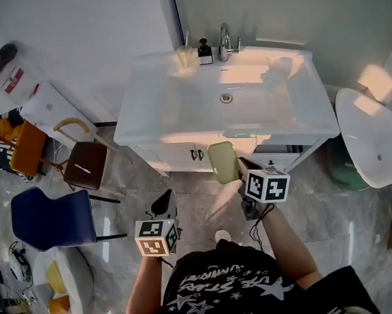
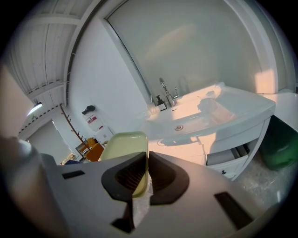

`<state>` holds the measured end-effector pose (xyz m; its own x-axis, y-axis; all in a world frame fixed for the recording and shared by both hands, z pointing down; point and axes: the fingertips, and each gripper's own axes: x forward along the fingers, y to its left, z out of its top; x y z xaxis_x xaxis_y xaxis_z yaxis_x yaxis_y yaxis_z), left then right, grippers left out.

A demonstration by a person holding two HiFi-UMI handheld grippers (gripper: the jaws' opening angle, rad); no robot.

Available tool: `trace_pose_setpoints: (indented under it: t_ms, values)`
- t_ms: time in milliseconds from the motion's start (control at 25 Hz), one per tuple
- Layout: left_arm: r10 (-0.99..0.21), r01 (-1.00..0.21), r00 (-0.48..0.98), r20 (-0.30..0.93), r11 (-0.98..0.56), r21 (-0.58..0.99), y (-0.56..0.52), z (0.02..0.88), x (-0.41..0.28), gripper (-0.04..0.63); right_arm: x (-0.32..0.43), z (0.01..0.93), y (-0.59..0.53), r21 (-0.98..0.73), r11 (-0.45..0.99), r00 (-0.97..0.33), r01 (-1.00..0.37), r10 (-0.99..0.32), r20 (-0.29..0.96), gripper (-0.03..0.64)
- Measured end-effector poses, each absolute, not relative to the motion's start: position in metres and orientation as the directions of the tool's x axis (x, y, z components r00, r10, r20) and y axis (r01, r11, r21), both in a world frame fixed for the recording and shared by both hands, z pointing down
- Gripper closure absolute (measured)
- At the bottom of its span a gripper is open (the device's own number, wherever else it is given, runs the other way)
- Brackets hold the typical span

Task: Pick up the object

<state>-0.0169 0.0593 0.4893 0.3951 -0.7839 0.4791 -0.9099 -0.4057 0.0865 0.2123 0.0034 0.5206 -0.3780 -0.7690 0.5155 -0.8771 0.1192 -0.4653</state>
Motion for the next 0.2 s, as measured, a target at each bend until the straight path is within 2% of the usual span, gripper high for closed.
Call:
trace_pose_setpoints:
  t_ms: [200]
  values:
    - [-0.764,-0.897,0.424,0.487,-0.429,0.109,0.0663,0.488,-0.0216,0.58,0.2095,0.5214,0.0125,-0.459,0.081,-0.344,-0.885,-0.779,0.525,0.589]
